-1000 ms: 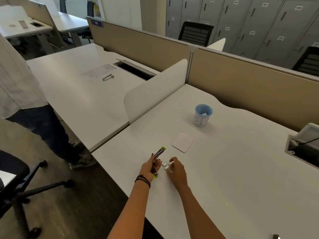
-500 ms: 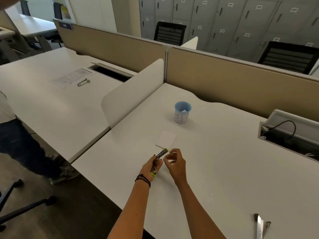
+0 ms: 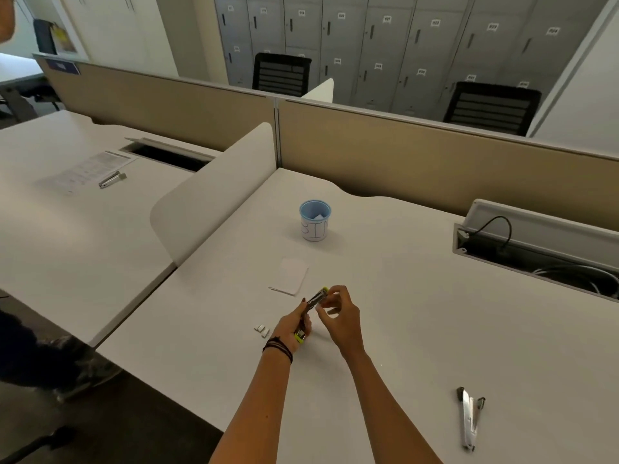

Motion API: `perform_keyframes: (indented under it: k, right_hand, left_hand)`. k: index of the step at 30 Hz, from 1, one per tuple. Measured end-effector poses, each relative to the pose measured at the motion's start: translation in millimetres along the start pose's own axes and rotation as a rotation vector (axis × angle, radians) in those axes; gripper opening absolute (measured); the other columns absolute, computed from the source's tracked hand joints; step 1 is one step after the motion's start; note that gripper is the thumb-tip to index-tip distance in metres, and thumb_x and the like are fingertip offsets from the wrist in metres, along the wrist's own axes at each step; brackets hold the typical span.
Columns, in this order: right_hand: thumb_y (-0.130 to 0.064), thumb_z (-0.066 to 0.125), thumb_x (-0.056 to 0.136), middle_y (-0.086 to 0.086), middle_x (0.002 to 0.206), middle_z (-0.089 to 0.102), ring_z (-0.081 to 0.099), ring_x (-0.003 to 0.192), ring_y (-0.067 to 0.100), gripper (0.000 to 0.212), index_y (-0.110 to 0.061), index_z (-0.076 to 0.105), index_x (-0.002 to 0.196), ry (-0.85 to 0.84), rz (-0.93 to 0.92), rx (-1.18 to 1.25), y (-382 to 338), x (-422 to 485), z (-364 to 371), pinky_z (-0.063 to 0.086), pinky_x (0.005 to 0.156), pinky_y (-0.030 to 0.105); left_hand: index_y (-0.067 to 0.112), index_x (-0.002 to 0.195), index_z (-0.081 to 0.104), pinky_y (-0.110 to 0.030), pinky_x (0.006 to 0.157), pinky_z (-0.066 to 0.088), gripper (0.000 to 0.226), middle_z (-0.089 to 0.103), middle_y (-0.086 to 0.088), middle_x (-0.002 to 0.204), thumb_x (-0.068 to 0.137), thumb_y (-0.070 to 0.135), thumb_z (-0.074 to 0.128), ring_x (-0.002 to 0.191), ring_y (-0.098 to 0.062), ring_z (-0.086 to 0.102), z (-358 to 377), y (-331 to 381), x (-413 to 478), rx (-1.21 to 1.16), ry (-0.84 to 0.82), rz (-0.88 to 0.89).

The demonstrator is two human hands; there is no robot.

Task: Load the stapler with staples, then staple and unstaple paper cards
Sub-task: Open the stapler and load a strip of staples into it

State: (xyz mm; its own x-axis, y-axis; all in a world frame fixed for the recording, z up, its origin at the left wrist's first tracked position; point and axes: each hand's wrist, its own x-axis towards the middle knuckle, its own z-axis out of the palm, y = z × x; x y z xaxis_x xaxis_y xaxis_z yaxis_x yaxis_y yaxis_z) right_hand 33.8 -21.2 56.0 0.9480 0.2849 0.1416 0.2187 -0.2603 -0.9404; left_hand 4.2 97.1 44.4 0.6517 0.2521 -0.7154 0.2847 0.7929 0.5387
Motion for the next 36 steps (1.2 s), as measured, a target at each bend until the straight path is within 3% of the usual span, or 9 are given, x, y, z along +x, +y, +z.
perform_keyframes:
  k: [5, 13, 19, 23, 27, 36]
  right_hand:
    - [-0.008, 0.068, 0.078, -0.002, 0.086, 0.067, 0.064, 0.080, 0.004, 0.033, -0.023, 0.048, 0.101, 0.025, 0.023, -0.011, 4.0, -0.2, -17.0, 0.054, 0.069, 0.020]
    - [-0.007, 0.069, 0.078, -0.001, 0.083, 0.066, 0.064, 0.080, 0.012, 0.033, -0.023, 0.050, 0.099, 0.048, 0.047, -0.024, 6.5, -3.1, -32.4, 0.054, 0.070, 0.024]
    - [-0.006, 0.066, 0.080, -0.007, 0.087, 0.064, 0.061, 0.084, 0.004, 0.034, -0.026, 0.049, 0.101, 0.092, 0.026, -0.101, 8.5, -16.4, -35.7, 0.047, 0.066, 0.014]
    - [-0.011, 0.067, 0.080, -0.008, 0.090, 0.063, 0.060, 0.084, 0.002, 0.031, -0.018, 0.052, 0.107, 0.080, 0.028, -0.149, 9.1, -22.6, -36.0, 0.045, 0.065, 0.012]
    - [-0.014, 0.068, 0.081, -0.006, 0.092, 0.065, 0.062, 0.082, 0.005, 0.033, -0.016, 0.052, 0.109, 0.097, 0.013, -0.224, 10.4, -23.9, -36.3, 0.044, 0.062, 0.010]
    - [-0.010, 0.066, 0.082, -0.002, 0.095, 0.064, 0.062, 0.083, 0.012, 0.034, -0.018, 0.051, 0.112, 0.109, 0.028, -0.230, 12.3, -27.9, -34.9, 0.056, 0.071, 0.024]
  left_hand:
    - [0.006, 0.072, 0.060, -0.016, 0.044, 0.038, 0.029, 0.047, 0.003, 0.037, 0.090, 0.028, 0.060, 0.031, -0.006, 0.043, 10.8, -5.4, -1.6, 0.170, -0.055, -0.002]
    - [0.002, 0.078, 0.056, -0.015, 0.034, 0.047, 0.033, 0.050, -0.001, 0.041, 0.097, 0.028, 0.048, 0.031, -0.007, 0.049, 21.6, -21.4, -6.9, 0.053, -0.154, -0.172]
    - [0.000, 0.081, 0.058, -0.015, 0.038, 0.049, 0.033, 0.051, -0.003, 0.045, 0.098, 0.026, 0.046, 0.033, -0.007, 0.050, 29.7, -33.3, -14.5, -0.003, -0.144, -0.154]
    - [0.001, 0.085, 0.060, -0.013, 0.037, 0.047, 0.030, 0.051, -0.002, 0.042, 0.098, 0.024, 0.046, 0.031, -0.006, 0.048, 32.8, -38.4, -18.7, 0.022, -0.159, -0.142]
    - [0.002, 0.098, 0.059, -0.012, 0.034, 0.043, 0.030, 0.047, 0.000, 0.041, 0.098, 0.027, 0.043, 0.031, -0.004, 0.044, 30.3, -38.7, -21.6, 0.039, -0.216, -0.159]
    - [0.006, 0.084, 0.062, -0.011, 0.033, 0.042, 0.035, 0.051, 0.001, 0.047, 0.098, 0.031, 0.042, 0.032, -0.004, 0.046, 27.3, -39.5, -31.8, 0.153, -0.281, -0.182]
